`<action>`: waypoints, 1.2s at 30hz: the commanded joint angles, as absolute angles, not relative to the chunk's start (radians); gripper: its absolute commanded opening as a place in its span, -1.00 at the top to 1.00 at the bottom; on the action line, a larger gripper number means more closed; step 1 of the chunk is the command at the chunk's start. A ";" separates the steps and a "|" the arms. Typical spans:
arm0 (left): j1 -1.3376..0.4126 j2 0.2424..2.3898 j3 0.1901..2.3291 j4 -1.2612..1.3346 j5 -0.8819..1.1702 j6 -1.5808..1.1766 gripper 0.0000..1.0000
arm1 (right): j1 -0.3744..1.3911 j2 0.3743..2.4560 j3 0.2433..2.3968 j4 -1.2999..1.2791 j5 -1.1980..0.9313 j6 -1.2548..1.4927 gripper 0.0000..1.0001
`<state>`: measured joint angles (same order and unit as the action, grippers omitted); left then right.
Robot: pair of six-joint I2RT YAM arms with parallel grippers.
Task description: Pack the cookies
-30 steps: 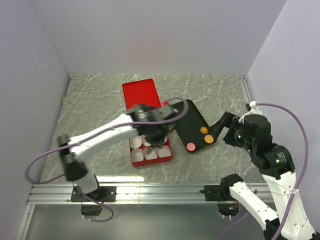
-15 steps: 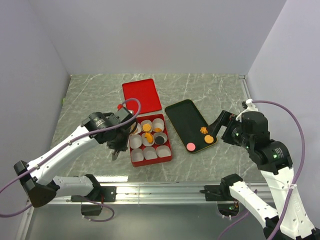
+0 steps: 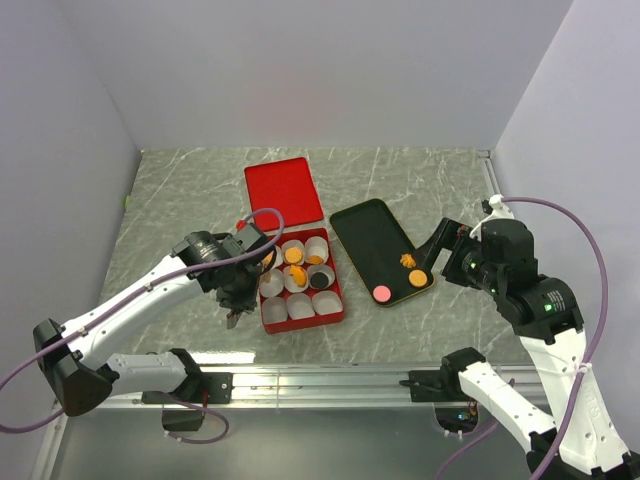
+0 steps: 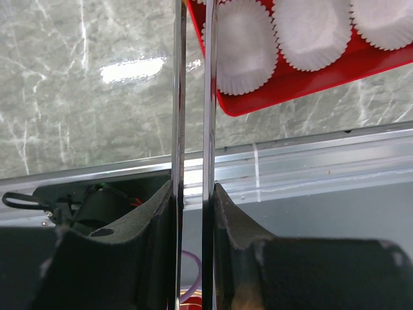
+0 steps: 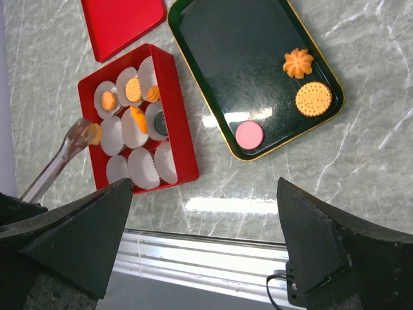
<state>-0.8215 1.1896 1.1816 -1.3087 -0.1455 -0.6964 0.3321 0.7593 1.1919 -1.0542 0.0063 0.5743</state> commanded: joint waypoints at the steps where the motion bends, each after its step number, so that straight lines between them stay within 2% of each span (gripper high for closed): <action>1: -0.819 1.189 1.175 -1.269 -0.120 -0.709 0.68 | 0.333 0.761 1.204 -1.015 0.003 0.555 -1.00; 7: -0.819 1.210 1.163 -1.253 -0.121 -0.703 0.49 | 0.333 0.755 1.186 -1.008 0.003 0.555 -1.00; 12: -0.818 1.238 1.190 -1.246 -0.129 -0.696 0.22 | 0.333 0.756 1.187 -1.008 0.005 0.554 -1.00; 14: -0.818 1.246 1.206 -1.241 -0.129 -0.693 0.20 | 0.333 0.755 1.190 -1.011 0.003 0.552 -1.00; 22: -0.818 1.264 1.258 -1.272 -0.147 -0.687 0.21 | 0.334 0.742 1.183 -1.011 0.009 0.557 -0.99; 36: -0.877 1.396 1.588 -1.355 -0.133 -0.669 0.29 | 0.333 0.738 1.195 -1.022 0.026 0.561 -1.00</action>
